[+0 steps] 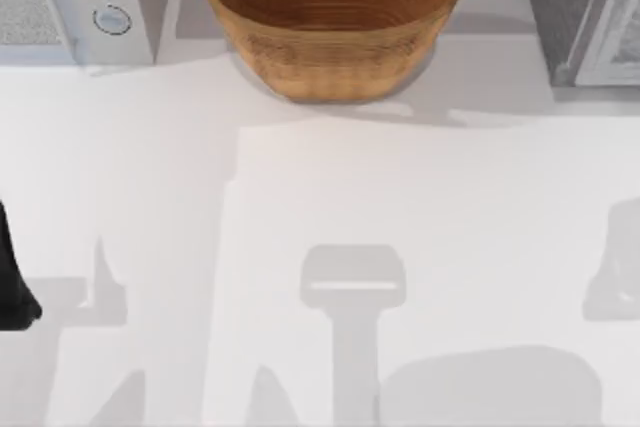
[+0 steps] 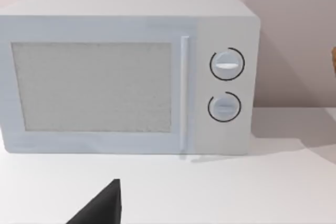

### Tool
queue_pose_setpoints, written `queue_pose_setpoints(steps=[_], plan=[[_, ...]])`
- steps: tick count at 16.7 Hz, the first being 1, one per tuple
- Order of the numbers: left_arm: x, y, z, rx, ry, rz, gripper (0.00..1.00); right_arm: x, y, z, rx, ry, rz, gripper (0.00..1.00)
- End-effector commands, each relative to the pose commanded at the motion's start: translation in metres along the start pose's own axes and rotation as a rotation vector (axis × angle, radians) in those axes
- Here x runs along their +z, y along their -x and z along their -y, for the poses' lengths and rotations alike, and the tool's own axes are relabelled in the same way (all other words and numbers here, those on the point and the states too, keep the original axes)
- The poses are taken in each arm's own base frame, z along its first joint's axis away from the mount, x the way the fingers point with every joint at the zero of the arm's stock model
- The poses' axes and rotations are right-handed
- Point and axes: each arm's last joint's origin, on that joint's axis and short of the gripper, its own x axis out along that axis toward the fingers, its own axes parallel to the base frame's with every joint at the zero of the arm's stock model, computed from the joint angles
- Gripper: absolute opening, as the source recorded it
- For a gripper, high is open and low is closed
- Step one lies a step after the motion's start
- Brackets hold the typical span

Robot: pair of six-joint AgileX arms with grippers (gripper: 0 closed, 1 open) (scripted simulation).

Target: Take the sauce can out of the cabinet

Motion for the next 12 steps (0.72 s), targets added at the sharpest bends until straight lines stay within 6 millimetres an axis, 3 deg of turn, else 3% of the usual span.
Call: queue_pose_setpoints(steps=[3,12], plan=[[0.0,0.0,0.0,0.0,0.0,0.0,1.0,-0.018,0.0,0.003,0.001,-0.002,0.036,0.0],[0.0,0.0,0.0,0.0,0.0,0.0,1.0,-0.018,-0.003,0.002,0.008,-0.008,0.036,0.0]])
